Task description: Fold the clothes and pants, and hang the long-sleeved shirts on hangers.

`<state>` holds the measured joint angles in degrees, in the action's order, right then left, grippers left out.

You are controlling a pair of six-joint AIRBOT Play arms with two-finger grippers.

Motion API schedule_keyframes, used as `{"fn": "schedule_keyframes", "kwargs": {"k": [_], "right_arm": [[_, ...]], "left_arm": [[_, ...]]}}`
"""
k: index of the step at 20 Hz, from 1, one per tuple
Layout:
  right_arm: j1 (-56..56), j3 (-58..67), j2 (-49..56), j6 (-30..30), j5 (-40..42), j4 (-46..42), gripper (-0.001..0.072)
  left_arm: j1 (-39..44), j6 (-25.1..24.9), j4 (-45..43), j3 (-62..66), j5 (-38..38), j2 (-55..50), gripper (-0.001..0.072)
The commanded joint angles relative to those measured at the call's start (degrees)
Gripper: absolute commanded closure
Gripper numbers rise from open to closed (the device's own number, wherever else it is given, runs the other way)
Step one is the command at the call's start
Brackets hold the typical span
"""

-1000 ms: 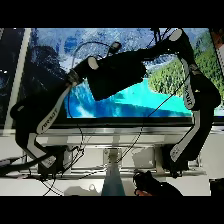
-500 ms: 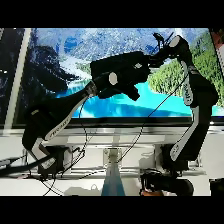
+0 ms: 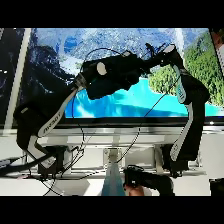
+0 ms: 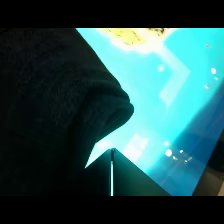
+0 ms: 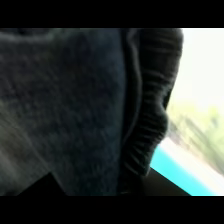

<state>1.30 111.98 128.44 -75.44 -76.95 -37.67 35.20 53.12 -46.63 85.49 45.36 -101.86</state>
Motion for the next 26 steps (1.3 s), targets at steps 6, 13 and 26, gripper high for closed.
{"fn": "schedule_keyframes", "kwargs": {"k": [6,13,26], "right_arm": [[-6.29,6.16,-10.78,-6.56,12.72,-11.47,0.0666],[-28.55,5.29,-24.52,-24.79,6.27,-38.12,0.0667],[-46.38,2.40,-28.87,-49.66,-24.02,-60.19,0.0617]], "left_arm": [[-12.83,13.27,-27.61,0.00,6.95,15.69,0.0682],[-25.49,28.61,-42.71,0.00,15.61,29.07,0.0682],[-26.25,28.57,-42.71,-0.02,15.93,28.06,0.0681]]}}
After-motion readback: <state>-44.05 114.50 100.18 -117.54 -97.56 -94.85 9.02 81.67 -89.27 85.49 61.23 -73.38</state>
